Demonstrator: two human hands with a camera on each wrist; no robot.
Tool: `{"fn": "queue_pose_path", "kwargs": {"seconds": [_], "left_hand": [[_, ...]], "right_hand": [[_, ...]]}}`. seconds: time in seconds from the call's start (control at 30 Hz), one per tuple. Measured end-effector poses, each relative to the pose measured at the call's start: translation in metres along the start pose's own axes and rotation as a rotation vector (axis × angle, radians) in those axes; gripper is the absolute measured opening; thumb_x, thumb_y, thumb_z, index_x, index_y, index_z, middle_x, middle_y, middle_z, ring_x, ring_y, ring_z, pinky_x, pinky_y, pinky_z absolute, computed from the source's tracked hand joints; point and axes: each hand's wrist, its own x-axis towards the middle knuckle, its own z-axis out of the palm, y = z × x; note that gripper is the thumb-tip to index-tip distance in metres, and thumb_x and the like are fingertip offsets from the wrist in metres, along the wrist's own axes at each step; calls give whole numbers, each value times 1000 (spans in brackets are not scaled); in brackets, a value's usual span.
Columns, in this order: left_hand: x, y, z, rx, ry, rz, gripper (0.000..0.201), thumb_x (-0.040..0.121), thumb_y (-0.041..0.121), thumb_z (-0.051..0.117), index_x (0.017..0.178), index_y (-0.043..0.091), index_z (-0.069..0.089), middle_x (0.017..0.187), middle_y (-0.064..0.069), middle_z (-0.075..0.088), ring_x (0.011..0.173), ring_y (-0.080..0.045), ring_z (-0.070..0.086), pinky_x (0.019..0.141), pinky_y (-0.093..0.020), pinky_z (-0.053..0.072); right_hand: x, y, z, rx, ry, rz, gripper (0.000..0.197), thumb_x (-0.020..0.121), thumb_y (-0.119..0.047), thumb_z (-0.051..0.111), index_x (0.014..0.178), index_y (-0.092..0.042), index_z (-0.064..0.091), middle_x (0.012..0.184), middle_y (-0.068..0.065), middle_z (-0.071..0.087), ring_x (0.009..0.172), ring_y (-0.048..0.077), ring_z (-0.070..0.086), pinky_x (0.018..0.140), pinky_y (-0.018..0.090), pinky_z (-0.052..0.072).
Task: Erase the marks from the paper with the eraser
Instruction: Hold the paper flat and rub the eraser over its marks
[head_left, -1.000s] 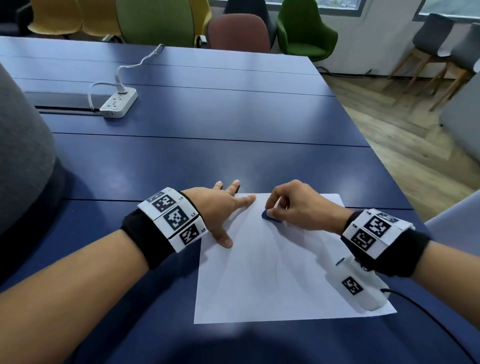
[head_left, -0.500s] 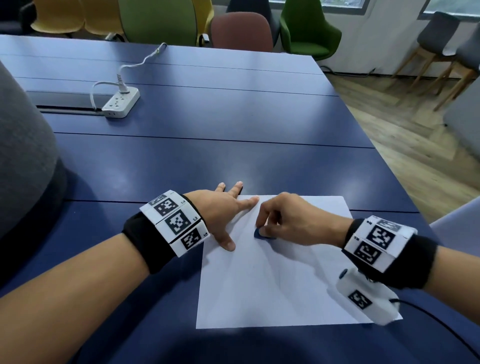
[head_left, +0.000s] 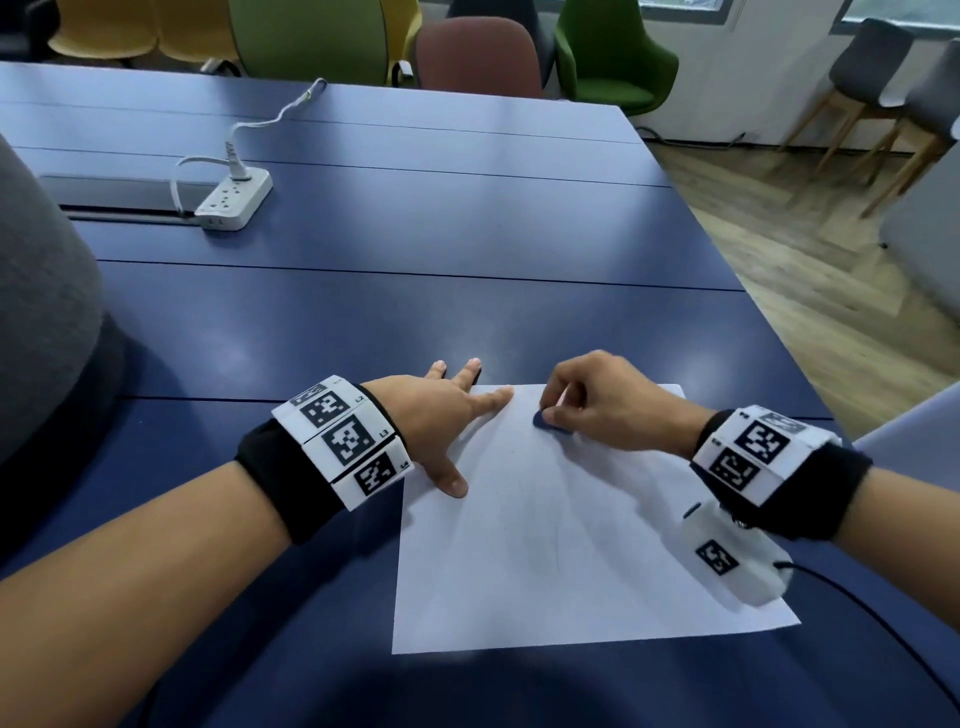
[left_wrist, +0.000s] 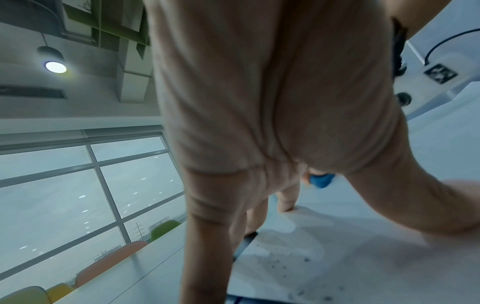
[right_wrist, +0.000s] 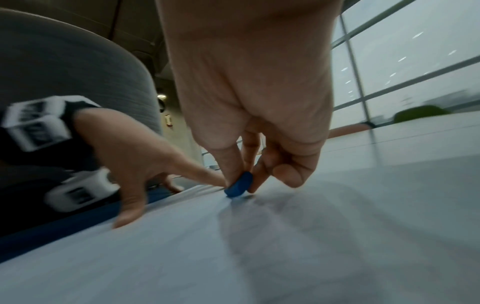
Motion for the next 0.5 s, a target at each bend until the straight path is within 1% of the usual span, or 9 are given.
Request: {"fn": "queue_pose_path", "kwargs": {"seconds": [0.07,0.1,0.2,0.23,0.27,0.33,0.4,0.43,0.5], "left_hand": [[-1,1,-1,-8,-3,-1,117,76,44,78,152,41,-11,161,0,-21,149,-34,-6,106,-54,33],[-1,1,-1,-10,-4,-2,117,76,44,78,151,41,-11,161,-1,-21,149,-34,-6,107,-54,32],[1,0,-1,-8,-12,-3,118,75,43,79,150,44,-12,160,-1,-22,148,-34,-7,108,-55,32],[1,1,-1,-6,-14,-3,118,75,43,79,150,45,-12,160,-1,-22,148,-34,-7,108,-55,32],[2,1,-1,-4,-15,-4,118,75,43,79,150,46,-12,160,-1,-23,148,-34,-7,108,-55,32],[2,1,-1,-4,-16,-4,118,75,43,79,149,46,-12,160,-1,-23,149,-33,-7,107,-55,32],[1,1,-1,-1,-12,-5,117,75,43,79,150,46,-12,160,-1,-22,149,-33,-7,107,-54,33],[1,1,-1,-3,-8,-5,117,75,43,79,150,46,-11,160,-1,-22,149,-33,-7,107,-54,33],[1,2,-1,-7,-8,-7,117,76,42,79,150,45,-11,160,-2,-22,148,-34,-7,108,-54,32]], "right_hand": [[-2,4,0,42,26,23,8,82,-23,70,78,-17,68,58,-10,60,47,-4,52,48,7,36],[-8,3,4,52,-2,4,8,82,-22,71,78,-17,68,56,-9,60,47,-2,51,48,8,36],[-24,-7,14,44,-165,-53,6,82,-23,70,78,-18,69,55,-8,60,46,2,49,48,9,35],[-22,-7,12,22,-175,-56,5,82,-23,70,79,-19,69,56,-8,60,47,2,49,48,9,35],[-17,-3,7,5,-138,-46,5,81,-24,71,79,-19,70,56,-9,60,47,2,50,48,9,35],[-7,6,-1,9,-14,15,7,82,-24,71,79,-18,69,59,-10,60,48,-1,52,47,7,35],[-7,10,0,34,55,51,8,83,-24,69,80,-17,68,62,-9,61,51,0,52,47,7,36],[-12,8,4,41,44,39,8,83,-24,70,80,-18,68,62,-9,61,53,2,53,48,8,36],[-25,0,15,50,-44,-10,8,82,-26,71,80,-20,67,61,-9,60,52,3,52,49,9,38]]}}
